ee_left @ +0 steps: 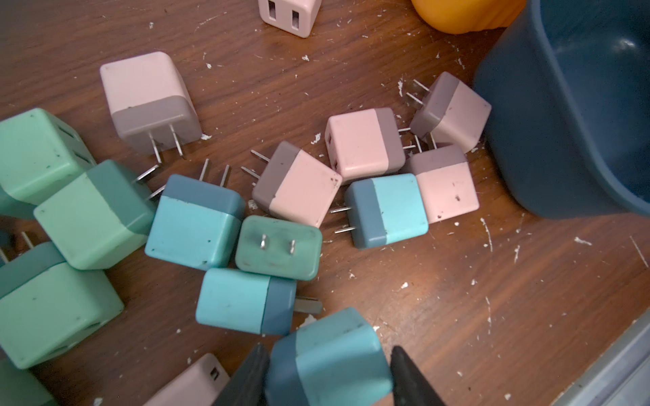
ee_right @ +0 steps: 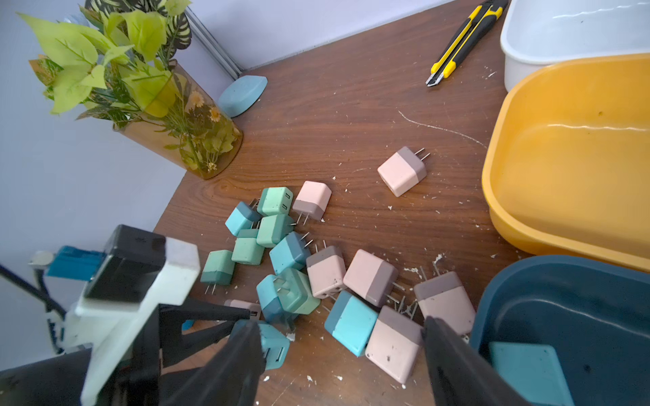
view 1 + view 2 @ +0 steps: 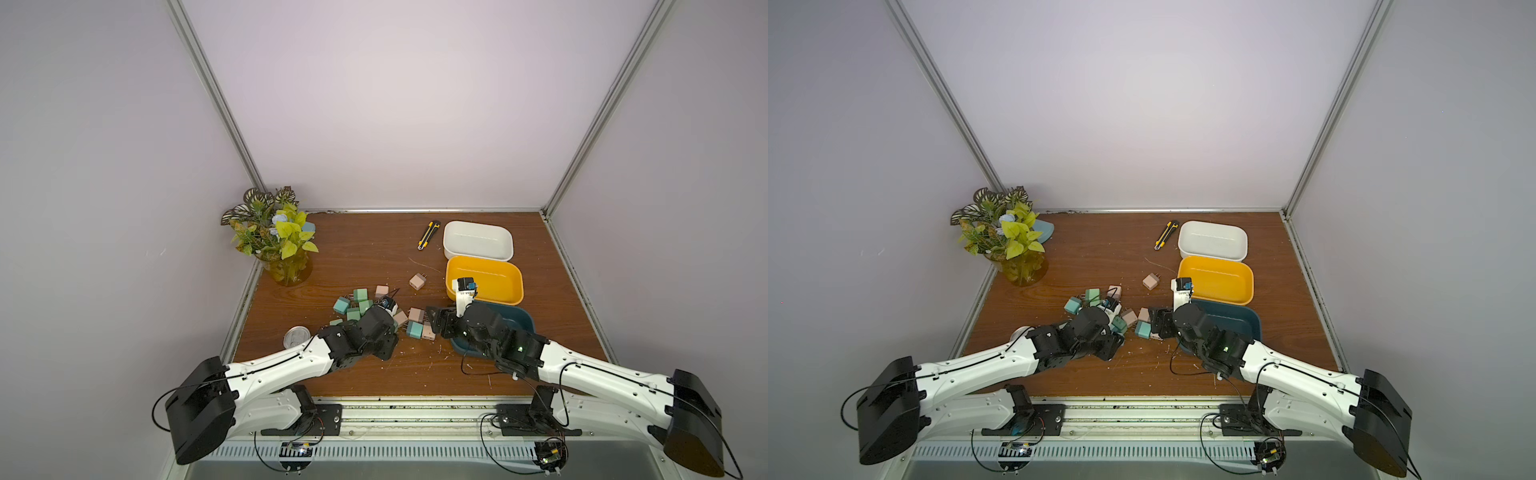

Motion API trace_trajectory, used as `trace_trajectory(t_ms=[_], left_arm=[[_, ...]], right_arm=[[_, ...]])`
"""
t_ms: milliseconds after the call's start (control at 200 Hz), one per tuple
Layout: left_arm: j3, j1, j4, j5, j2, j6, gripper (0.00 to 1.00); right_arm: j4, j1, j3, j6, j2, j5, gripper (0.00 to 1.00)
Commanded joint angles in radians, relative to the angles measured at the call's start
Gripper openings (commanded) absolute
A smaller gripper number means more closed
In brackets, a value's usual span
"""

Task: Place the plugs by color into the storage box
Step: Pick up the plug from the center of the board, then place the plug in the storage box.

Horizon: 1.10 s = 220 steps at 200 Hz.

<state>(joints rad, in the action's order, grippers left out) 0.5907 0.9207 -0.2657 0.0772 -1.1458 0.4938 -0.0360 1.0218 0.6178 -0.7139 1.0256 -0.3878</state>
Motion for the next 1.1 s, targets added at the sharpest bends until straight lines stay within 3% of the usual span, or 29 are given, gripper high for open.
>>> trace_trajectory(t_ms=[0,460,731,1096], left_arm=[[0.045,0.007,-0.029,0.014,0.024,-0.002,0.46],[0.092,0.007,0.018,-0.032,0.075,-0.010,0.46],[0.150,0.007,0.120,-0.106,-0.007,-0.024,0.46],[0.310,0.018,0.233,-0.236,-0.235,-0.034,0.46]], right_arm=[[0.016,0.006,0.012,0.019,-0.028,-0.031,0.78],[0.019,0.006,0.001,0.018,-0.082,-0.091,0.78],[0.147,0.000,0.019,0.053,-0.131,-0.162,0.76],[0.391,-0.250,0.045,0.057,-0.223,0.183,0.64]])
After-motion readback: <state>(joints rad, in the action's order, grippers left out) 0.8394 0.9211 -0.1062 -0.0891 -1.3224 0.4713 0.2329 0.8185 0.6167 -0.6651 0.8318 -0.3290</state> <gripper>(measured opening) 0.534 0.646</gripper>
